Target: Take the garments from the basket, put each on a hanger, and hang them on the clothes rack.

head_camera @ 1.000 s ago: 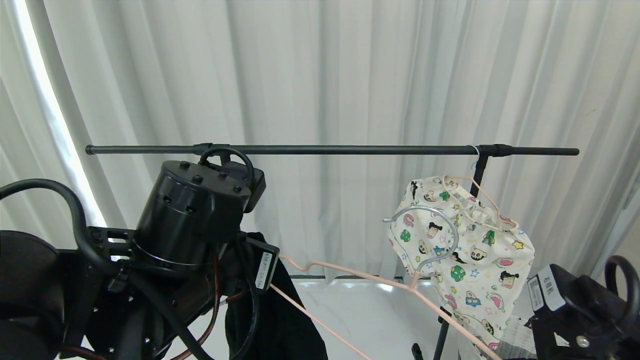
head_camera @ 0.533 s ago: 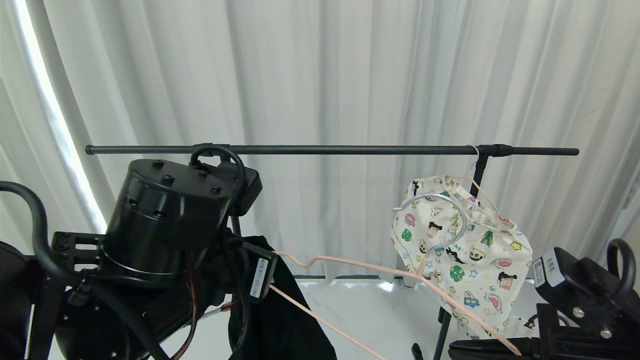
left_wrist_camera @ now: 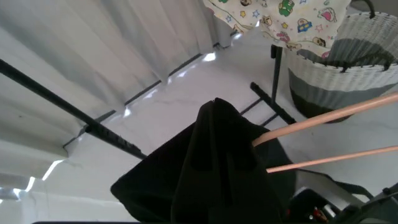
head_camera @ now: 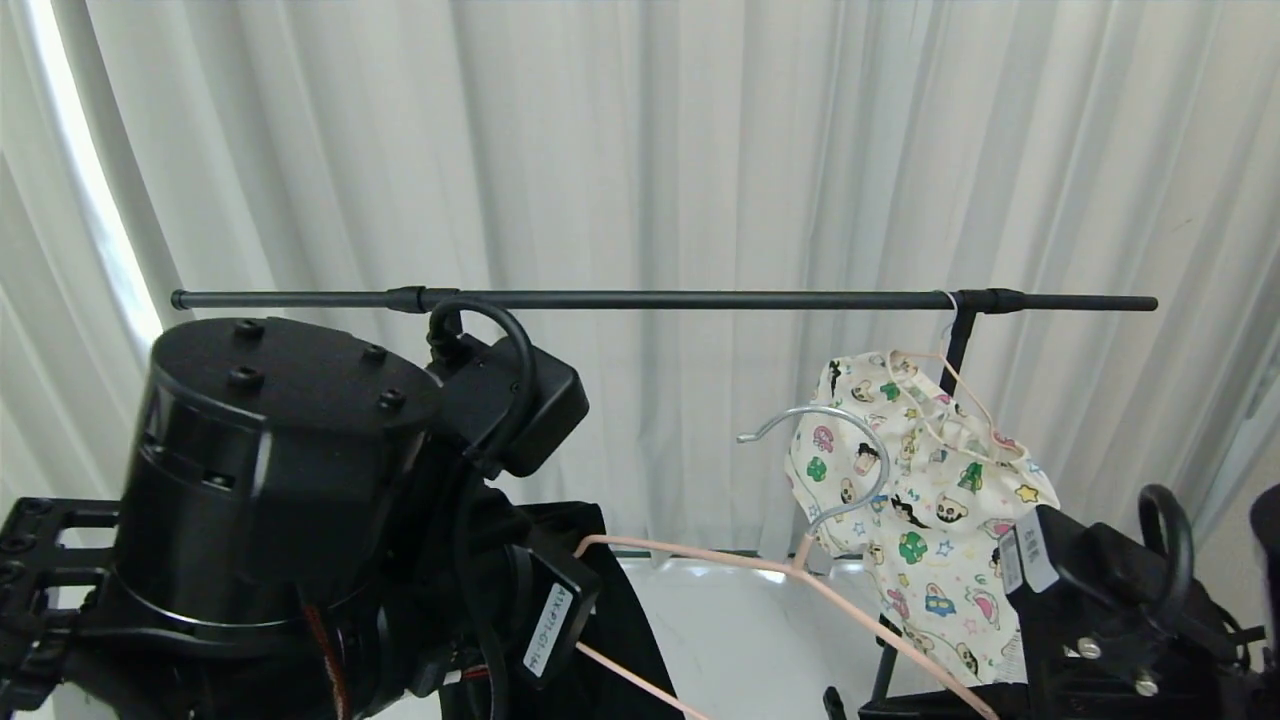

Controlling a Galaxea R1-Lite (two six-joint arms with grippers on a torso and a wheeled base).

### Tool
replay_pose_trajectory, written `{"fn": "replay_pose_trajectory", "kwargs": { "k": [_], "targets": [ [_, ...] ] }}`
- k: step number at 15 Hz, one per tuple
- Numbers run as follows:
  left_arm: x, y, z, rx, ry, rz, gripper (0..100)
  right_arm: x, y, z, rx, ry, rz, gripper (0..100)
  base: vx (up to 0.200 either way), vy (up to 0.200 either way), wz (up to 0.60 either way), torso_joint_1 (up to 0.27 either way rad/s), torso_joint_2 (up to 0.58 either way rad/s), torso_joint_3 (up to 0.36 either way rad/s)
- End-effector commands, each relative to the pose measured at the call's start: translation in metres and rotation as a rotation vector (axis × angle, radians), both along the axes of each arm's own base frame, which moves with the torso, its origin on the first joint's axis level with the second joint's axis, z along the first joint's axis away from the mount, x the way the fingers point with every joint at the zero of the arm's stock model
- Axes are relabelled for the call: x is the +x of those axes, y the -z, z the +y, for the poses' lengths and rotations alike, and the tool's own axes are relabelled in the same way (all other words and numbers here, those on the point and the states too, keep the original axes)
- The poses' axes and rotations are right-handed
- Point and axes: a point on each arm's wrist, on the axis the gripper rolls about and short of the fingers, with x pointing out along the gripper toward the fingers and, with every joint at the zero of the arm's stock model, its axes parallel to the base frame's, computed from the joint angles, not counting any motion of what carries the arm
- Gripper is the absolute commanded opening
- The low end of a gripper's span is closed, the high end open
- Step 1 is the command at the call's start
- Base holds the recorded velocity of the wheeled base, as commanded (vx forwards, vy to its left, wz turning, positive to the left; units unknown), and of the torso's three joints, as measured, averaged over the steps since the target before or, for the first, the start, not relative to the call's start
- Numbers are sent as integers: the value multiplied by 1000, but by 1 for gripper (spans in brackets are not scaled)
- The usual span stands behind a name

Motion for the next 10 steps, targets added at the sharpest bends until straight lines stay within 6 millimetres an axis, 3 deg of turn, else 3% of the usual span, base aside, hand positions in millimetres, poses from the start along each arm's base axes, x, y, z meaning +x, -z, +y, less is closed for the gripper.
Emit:
{"fn": "replay_pose_trajectory", "kwargs": {
  "k": [1, 6, 10],
  "targets": [
    [-3, -1, -4, -19, 31, -5, 0, 9, 5, 18, -26, -6, 19, 0, 0, 0, 0, 0, 0, 0],
    [2, -4, -13, -76, 36, -46, 0, 22, 13, 39, -2, 9, 36, 0, 0, 0, 0, 0, 0, 0],
    [-4, 9, -3, -41, 29, -24, 0, 21, 12, 25, 8, 51, 52, 0, 0, 0, 0, 0, 0, 0]
  ]
}}
